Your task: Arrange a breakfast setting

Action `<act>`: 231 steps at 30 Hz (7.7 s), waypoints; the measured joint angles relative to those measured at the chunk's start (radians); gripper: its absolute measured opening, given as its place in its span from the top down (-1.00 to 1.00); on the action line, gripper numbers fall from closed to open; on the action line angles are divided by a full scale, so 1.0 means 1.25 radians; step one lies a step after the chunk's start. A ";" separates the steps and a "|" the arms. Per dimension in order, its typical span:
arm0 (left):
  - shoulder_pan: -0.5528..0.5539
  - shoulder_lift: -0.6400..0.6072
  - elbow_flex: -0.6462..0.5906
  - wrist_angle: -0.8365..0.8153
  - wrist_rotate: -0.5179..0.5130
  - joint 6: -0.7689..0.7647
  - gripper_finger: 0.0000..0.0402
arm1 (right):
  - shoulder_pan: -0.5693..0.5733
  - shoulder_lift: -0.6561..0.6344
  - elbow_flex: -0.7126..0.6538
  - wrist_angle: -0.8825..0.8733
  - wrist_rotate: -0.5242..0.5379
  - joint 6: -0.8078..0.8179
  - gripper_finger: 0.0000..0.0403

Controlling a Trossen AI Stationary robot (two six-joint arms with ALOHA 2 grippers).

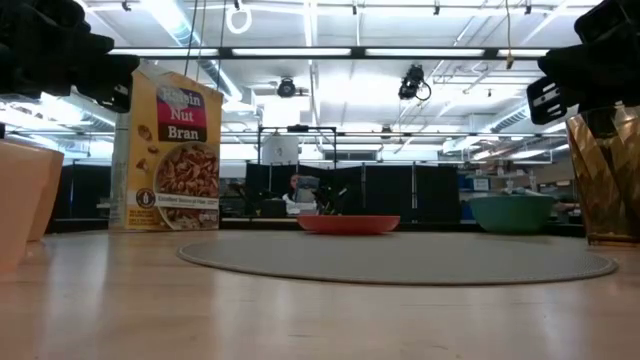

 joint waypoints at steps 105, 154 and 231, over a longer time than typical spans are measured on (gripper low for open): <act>0.001 0.000 0.000 0.444 -0.119 -0.320 0.20 | -0.705 1.198 0.739 -0.694 0.410 0.281 0.94; 0.002 0.608 0.991 -0.571 -0.712 -0.155 0.20 | 0.039 1.483 1.092 -0.702 0.202 -0.028 0.66; 0.792 1.189 1.251 -1.075 -0.153 0.002 0.69 | -0.175 1.247 1.436 -0.734 0.143 -0.171 -0.46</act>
